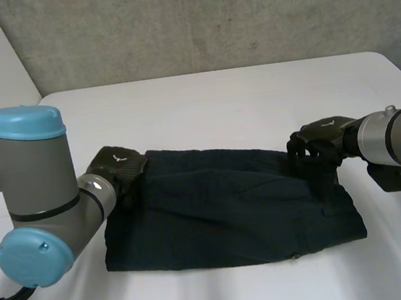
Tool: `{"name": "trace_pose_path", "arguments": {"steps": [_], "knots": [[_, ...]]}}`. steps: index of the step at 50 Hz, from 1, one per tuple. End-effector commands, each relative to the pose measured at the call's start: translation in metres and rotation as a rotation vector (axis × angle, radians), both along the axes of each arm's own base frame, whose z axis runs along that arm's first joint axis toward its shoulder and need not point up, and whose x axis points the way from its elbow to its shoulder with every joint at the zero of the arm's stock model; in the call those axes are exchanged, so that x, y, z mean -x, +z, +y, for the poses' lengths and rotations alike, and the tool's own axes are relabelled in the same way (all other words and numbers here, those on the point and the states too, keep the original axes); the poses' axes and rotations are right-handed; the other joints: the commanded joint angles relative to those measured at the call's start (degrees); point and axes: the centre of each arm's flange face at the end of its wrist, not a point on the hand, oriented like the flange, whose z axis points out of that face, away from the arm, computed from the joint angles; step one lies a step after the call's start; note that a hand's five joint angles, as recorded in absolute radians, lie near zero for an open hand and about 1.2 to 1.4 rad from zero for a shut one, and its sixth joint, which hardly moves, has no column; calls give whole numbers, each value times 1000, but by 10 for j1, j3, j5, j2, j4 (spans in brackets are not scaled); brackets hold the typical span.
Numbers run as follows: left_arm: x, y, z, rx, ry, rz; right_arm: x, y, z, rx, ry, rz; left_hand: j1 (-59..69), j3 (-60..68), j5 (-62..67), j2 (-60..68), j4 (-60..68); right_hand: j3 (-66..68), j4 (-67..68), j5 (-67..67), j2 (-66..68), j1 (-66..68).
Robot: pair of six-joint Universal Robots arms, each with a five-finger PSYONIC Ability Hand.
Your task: Fold the shorts.
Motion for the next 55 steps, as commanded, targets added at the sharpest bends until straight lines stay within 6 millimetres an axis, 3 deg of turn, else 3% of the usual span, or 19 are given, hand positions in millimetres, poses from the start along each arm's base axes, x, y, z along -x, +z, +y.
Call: {"name": "trace_pose_path", "arguments": {"steps": [1,14,18,19,25,28,30,33,34,35,37,38,39,41,42,43,47,52,55], "knots": [[-3,9,11,11,-8,7,4,1,-3,-82,-16,-103,136,118,150,114,112,6,7,4,8,37],[-5,5,16,-5,-10,-4,4,-27,4,-241,-4,-96,136,118,150,114,112,40,41,37,41,71],[-6,-1,15,-16,-9,-11,3,-30,1,-238,13,-88,136,118,150,114,112,345,346,343,347,376],[-6,-1,14,-14,-7,-10,3,-32,-1,-224,19,-71,136,118,150,114,112,522,523,520,524,553],[-3,-15,0,-31,-1,-29,3,-31,-16,-50,70,36,136,118,150,114,112,524,525,521,525,555],[6,-6,-17,33,-10,-27,1,-23,-33,118,50,86,136,118,150,114,112,524,525,521,525,555],[11,4,-30,84,-8,-15,-7,-8,-46,273,30,99,136,118,150,114,112,524,525,521,525,555],[24,44,-58,256,3,55,-17,15,-59,440,6,87,136,118,150,114,112,524,525,521,525,555],[26,58,-65,310,12,80,-21,35,-71,565,-22,66,136,118,150,114,112,524,525,521,525,555],[29,89,-77,426,41,135,-22,47,-77,632,-39,47,136,118,150,114,112,524,525,521,525,555],[29,120,-87,548,79,199,-26,74,-86,772,-73,-1,136,118,150,114,112,524,525,521,525,555],[28,137,-91,614,100,233,-28,104,-90,920,-101,-47,136,118,150,114,112,524,525,521,525,555],[27,168,-97,743,136,304,-28,121,-90,997,-118,-75,136,118,150,114,112,524,525,521,525,555],[27,195,-97,861,160,369,-27,151,-89,1135,-158,-134,136,118,150,114,112,524,525,521,525,555],[26,208,-94,915,171,403,-25,175,-86,1255,-192,-184,136,118,150,114,112,524,525,521,525,555],[20,240,-83,1022,184,474,-25,185,-84,1305,-202,-207,136,118,150,114,112,524,525,521,525,555],[6,287,-54,1178,192,579,-33,211,-65,1426,-210,-292,136,118,150,114,112,524,525,521,525,555],[2,274,-45,1145,183,576,-47,201,-51,1369,-168,-298,136,118,150,114,112,524,525,521,525,555],[3,250,-46,1072,179,538,-50,179,-49,1283,-150,-261,136,118,150,114,112,524,525,521,525,555]]}}
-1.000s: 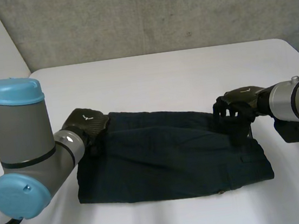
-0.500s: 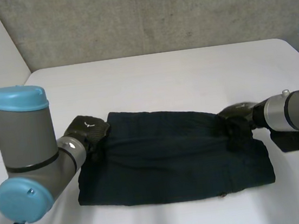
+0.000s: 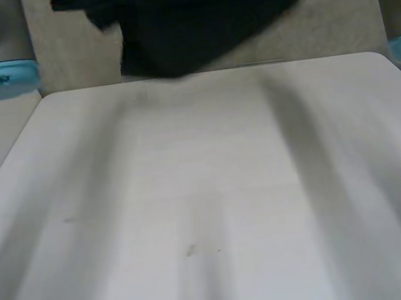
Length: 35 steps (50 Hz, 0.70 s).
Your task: Fold the shorts.
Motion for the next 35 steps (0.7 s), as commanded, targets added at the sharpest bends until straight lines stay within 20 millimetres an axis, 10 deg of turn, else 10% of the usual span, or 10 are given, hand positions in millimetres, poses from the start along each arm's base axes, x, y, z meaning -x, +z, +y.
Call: {"name": "trace_pose_path", "arguments": {"steps": [1,9,18,23,35], "knots": [[-4,-41,9,-114,-19,-50,-16,-38,14,-156,44,63,136,116,150,113,112,123,117,142,128,246],[-9,-155,7,-420,-8,-197,-26,-126,21,-397,89,189,136,116,150,113,112,123,117,142,128,246],[-22,-289,19,-782,7,-367,-41,-275,36,-762,150,387,136,116,150,113,112,123,117,142,128,246],[-27,-341,47,-973,-9,-478,-34,-308,48,-910,146,451,136,116,150,113,112,123,117,142,128,246],[-44,-305,92,-1091,-23,-543,-7,-285,90,-1115,156,542,136,116,150,113,112,123,117,142,128,246]]}}
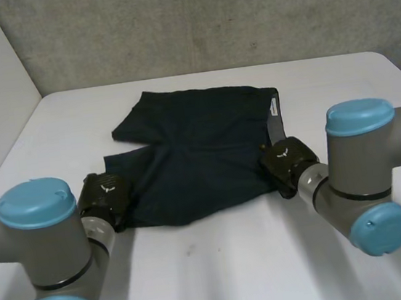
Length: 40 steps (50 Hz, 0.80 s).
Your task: Fold the shorts.
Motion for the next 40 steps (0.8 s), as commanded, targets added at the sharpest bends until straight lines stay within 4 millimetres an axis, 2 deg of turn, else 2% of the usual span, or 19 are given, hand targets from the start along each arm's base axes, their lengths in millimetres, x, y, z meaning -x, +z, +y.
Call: {"name": "trace_pose_path", "arguments": {"steps": [1,3,6,9,11,15,17,21,22,24,26,27,28,30,31,34,37,38,40], "knots": [[-13,42,26,-38,-1,-18,15,26,29,-87,14,44,136,116,140,112,112,123,117,136,128,241],[-18,54,37,-60,-3,-32,20,30,40,-128,23,66,136,116,140,112,112,123,117,136,128,241],[-25,59,52,-121,-12,-66,29,34,57,-207,45,122,136,116,140,112,112,123,117,136,128,241],[-35,63,78,-245,-54,-149,38,42,76,-270,80,188,136,116,140,112,112,123,117,136,128,241],[-41,67,100,-345,-116,-208,49,48,98,-337,135,276,136,116,140,112,112,123,117,136,128,241],[-44,77,128,-458,-232,-224,67,52,133,-427,239,412,136,116,140,112,112,123,117,136,128,241],[-43,82,135,-491,-274,-205,74,61,140,-427,264,427,136,116,140,112,112,123,117,136,128,241],[-41,86,135,-495,-305,-183,73,70,134,-399,278,364,136,116,140,112,112,123,117,136,128,241],[-40,88,132,-478,-307,-178,72,73,130,-385,276,349,136,116,140,112,112,123,117,136,128,241],[-34,92,105,-383,-298,-168,68,83,115,-346,256,298,136,116,140,112,112,123,117,136,128,241],[-27,89,91,-343,-305,-169,65,85,102,-331,223,256,136,116,140,112,112,123,117,136,128,241],[-23,87,80,-316,-304,-167,58,80,80,-328,171,207,136,116,140,112,112,123,117,136,128,241],[-16,85,61,-263,-300,-161,56,80,72,-318,152,188,136,116,140,112,112,123,117,136,128,241],[-7,85,41,-204,-294,-149,50,78,57,-291,116,160,136,116,140,112,112,123,117,136,128,241],[-3,85,31,-177,-290,-142,46,76,41,-260,72,143,136,116,140,112,112,123,117,136,128,241],[16,77,-19,-78,-248,-125,44,73,13,-180,-22,152,136,116,140,112,112,123,117,136,128,241],[28,72,-48,-27,-208,-125,41,67,-13,-94,-104,169,136,116,140,112,112,123,117,136,128,241],[36,67,-63,4,-186,-133,39,65,-19,-71,-119,167,136,116,140,112,112,123,117,136,128,241],[45,60,-78,29,-165,-136,36,60,-31,-32,-138,161,136,116,140,112,112,123,117,136,128,241]]}}
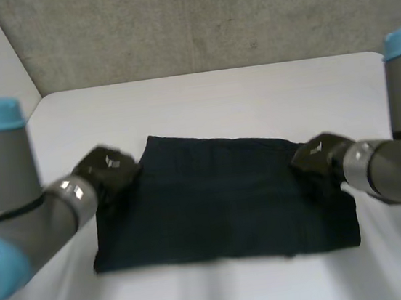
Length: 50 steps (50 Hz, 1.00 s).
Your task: Fold the shorts.
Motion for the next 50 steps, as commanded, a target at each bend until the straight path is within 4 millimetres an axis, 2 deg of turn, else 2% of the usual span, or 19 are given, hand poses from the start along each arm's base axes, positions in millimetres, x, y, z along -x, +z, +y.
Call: {"name": "trace_pose_path", "arguments": {"steps": [1,6,10,16,17,20,21,22,23,24,27,29,31,35,38,42,43,44,50], "knots": [[40,-24,-79,156,89,10,-12,-18,-61,204,-137,11,136,116,141,112,112,123,117,136,128,239],[65,-45,-111,228,107,31,-20,-32,-83,275,-149,-23,136,116,141,112,112,123,117,136,128,239],[81,-57,-122,282,90,67,-25,-39,-100,358,-173,-52,136,116,141,112,112,123,117,136,128,239],[96,-54,-134,431,84,162,-29,-44,-116,474,-213,-86,129,110,134,105,105,123,117,136,128,239],[99,-54,-135,462,83,181,-30,-45,-118,498,-212,-97,-4,-24,1,-28,-28,123,117,136,128,239],[102,-53,-137,502,84,207,-33,-43,-123,549,-217,-130,-225,-245,-220,-249,-249,123,117,136,128,239],[102,-54,-138,514,87,214,-33,-42,-124,560,-222,-142,-281,-300,-276,-305,-305,22,16,35,27,138],[103,-53,-139,531,90,224,-34,-40,-125,574,-222,-150,-459,-479,-454,-483,-484,-214,-220,-201,-209,-98],[103,-53,-139,536,88,226,-34,-40,-126,582,-221,-153,-563,-582,-558,-587,-587,-434,-440,-422,-430,-319],[104,-54,-138,537,87,227,-35,-39,-126,594,-215,-154,-564,-584,-559,-588,-588,-577,-583,-564,-572,-461],[107,-58,-131,523,75,224,-34,-36,-125,592,-218,-165,-564,-584,-559,-588,-588,-577,-583,-564,-572,-461],[110,-59,-123,510,64,220,-30,-26,-123,597,-233,-185,-564,-584,-559,-588,-588,-577,-583,-564,-572,-461],[109,-54,-118,506,63,217,-25,-5,-117,617,-249,-227,-564,-584,-559,-588,-588,-577,-583,-564,-572,-461],[98,-25,-106,515,97,229,-8,21,-106,618,-297,-291,-564,-584,-559,-588,-588,-577,-583,-564,-572,-461],[84,-13,-90,489,114,217,6,19,-95,554,-318,-278,-564,-584,-559,-588,-588,-577,-583,-564,-572,-461],[64,3,-63,441,123,245,20,9,-62,385,-295,-251,-564,-584,-559,-588,-588,-577,-583,-564,-572,-461],[60,3,-58,422,124,258,26,2,-49,310,-293,-257,-564,-584,-559,-588,-588,-577,-583,-564,-572,-461],[53,5,-48,384,126,294,29,-2,-43,277,-297,-265,-564,-584,-559,-588,-588,-577,-583,-564,-572,-461],[32,3,-23,238,150,454,42,-38,-16,72,-344,-355,-564,-584,-559,-588,-588,-492,-498,-480,-487,-376]]}}
